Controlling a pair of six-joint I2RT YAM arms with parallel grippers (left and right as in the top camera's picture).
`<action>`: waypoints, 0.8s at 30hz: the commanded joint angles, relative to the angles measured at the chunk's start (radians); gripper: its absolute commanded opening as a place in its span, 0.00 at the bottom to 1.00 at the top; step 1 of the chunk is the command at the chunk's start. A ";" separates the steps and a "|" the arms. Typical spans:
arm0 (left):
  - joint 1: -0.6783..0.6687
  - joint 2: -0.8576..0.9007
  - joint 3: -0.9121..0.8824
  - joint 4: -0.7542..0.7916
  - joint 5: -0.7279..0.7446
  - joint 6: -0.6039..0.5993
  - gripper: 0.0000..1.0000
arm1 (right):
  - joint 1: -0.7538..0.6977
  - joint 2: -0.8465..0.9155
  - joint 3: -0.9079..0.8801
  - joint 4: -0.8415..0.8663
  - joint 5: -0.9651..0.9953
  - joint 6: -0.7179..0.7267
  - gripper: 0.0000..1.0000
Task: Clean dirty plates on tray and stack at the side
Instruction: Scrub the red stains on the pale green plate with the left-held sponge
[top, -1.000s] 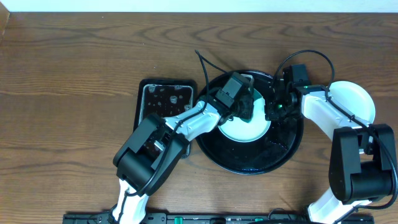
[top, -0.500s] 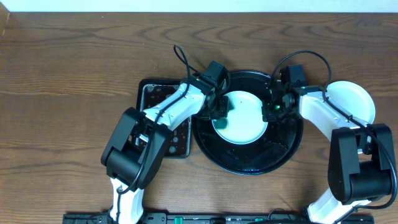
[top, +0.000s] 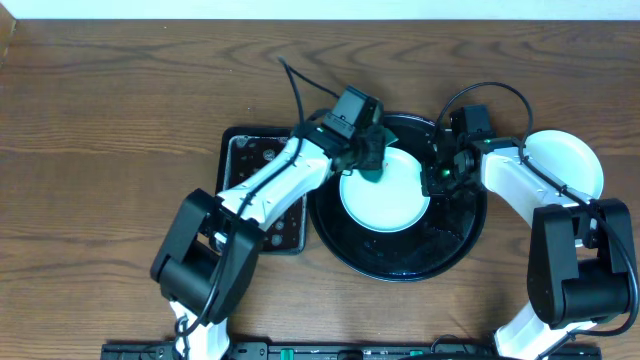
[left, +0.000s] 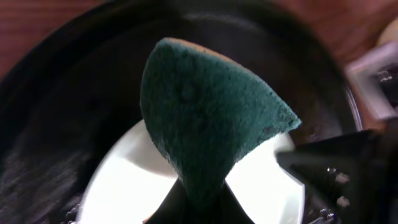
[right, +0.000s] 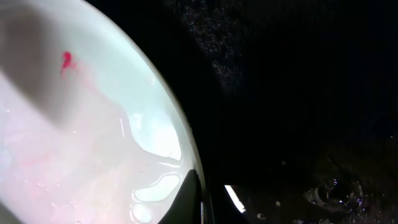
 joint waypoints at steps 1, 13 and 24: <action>-0.024 0.053 0.005 0.038 -0.009 -0.023 0.08 | 0.017 0.034 -0.034 -0.016 0.010 0.005 0.01; -0.040 0.188 0.005 -0.069 -0.009 -0.022 0.08 | 0.017 0.034 -0.035 -0.017 0.010 0.005 0.01; -0.038 0.163 0.094 -0.521 -0.009 0.048 0.07 | 0.017 0.034 -0.034 -0.020 0.010 0.005 0.01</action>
